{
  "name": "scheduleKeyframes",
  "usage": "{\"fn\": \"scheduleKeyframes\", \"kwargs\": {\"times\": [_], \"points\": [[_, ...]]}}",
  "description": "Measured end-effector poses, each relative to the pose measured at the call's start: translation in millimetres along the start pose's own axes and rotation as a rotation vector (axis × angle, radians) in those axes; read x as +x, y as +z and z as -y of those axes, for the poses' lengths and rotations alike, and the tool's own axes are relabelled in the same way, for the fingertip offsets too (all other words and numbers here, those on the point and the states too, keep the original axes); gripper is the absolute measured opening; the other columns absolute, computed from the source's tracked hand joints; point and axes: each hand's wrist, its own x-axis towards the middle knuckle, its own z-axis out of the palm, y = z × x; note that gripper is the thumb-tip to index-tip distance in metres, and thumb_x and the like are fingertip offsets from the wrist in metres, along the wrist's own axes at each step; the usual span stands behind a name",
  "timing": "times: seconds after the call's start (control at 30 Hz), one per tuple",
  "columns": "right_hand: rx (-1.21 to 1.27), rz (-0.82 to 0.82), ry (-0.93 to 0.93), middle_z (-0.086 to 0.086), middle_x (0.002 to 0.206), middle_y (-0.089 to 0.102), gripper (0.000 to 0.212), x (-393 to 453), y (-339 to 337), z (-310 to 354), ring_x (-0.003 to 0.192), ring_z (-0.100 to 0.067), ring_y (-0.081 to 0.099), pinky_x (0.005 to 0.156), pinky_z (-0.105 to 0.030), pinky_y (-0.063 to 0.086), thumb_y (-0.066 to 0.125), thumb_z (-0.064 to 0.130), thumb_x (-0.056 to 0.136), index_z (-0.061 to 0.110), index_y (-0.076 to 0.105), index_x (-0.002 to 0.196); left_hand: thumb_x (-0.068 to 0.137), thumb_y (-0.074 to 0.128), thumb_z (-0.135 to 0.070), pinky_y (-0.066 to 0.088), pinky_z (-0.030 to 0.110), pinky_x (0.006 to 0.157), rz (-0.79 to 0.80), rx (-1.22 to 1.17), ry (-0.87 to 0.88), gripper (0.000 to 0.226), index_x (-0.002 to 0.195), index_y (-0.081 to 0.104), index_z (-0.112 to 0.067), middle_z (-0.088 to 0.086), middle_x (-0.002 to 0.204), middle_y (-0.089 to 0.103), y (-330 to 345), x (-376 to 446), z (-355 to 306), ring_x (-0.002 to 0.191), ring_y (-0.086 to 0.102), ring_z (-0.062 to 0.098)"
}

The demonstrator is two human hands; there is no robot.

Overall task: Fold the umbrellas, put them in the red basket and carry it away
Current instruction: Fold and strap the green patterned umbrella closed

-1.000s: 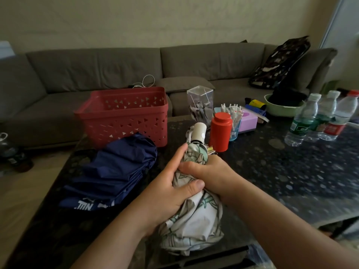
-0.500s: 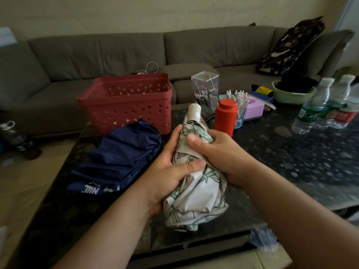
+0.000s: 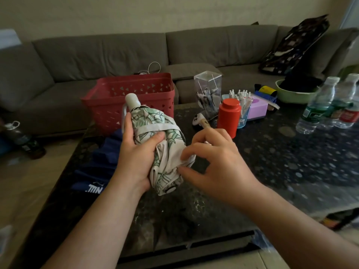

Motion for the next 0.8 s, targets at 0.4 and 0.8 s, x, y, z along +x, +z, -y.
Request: {"fn": "scheduleKeyframes", "kwargs": {"times": [0.4, 0.8], "points": [[0.53, -0.063, 0.385, 0.005, 0.101, 0.055, 0.022, 1, 22, 23, 0.091, -0.015, 0.06, 0.076, -0.033, 0.053, 0.073, 0.018, 0.086, 0.038, 0.073, 0.094, 0.096, 0.071, -0.001, 0.064, 0.053, 0.089, -0.045, -0.112, 0.059, 0.095, 0.153, 0.03, -0.065, -0.006, 0.148, 0.059, 6, -8, 3, 0.117, 0.073, 0.022], [0.017, -0.299, 0.019, 0.014, 0.098, 0.058, 0.013, -3, 34, 12, 0.101, -0.017, 0.047, 0.079, -0.042, 0.038, 0.07, 0.031, 0.089, 0.023, 0.068, 0.079, 0.098, 0.068, -0.007, 0.063, 0.06, 0.077, -0.076, -0.246, -0.11, 0.08, 0.153, 0.038, -0.057, 0.008, 0.141, 0.065, 0, 2, -2, 0.106, 0.076, 0.036]]}}
